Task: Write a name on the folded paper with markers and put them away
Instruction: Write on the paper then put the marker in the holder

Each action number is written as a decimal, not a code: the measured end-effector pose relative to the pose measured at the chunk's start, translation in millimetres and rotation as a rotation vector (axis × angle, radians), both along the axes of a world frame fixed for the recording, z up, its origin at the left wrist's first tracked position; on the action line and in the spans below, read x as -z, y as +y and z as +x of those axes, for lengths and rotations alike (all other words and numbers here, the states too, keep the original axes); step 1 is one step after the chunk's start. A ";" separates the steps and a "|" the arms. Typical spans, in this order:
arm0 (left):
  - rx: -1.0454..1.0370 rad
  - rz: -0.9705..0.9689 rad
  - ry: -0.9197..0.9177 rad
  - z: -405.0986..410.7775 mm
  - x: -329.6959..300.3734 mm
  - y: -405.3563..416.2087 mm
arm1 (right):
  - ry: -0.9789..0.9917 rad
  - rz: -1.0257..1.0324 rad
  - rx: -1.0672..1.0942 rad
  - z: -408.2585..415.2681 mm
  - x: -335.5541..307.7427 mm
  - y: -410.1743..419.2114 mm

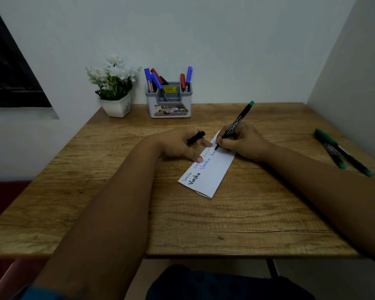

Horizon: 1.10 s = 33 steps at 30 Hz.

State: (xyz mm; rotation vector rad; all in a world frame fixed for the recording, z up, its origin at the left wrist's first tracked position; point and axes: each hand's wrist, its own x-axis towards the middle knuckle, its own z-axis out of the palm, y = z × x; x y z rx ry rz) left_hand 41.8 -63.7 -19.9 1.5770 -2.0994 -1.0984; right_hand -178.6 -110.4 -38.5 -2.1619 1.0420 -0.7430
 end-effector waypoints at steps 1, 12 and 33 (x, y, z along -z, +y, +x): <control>-0.002 0.000 -0.005 -0.3 -0.5 0.3 | 0.006 0.000 0.001 0.1 0.0 -0.4; 0.000 -0.010 0.008 1.6 2.3 -2.5 | -0.034 0.040 0.006 -0.8 -0.5 -2.8; 0.010 -0.005 0.003 0.6 1.5 -1.5 | -0.016 0.001 0.051 -0.2 -0.3 -3.2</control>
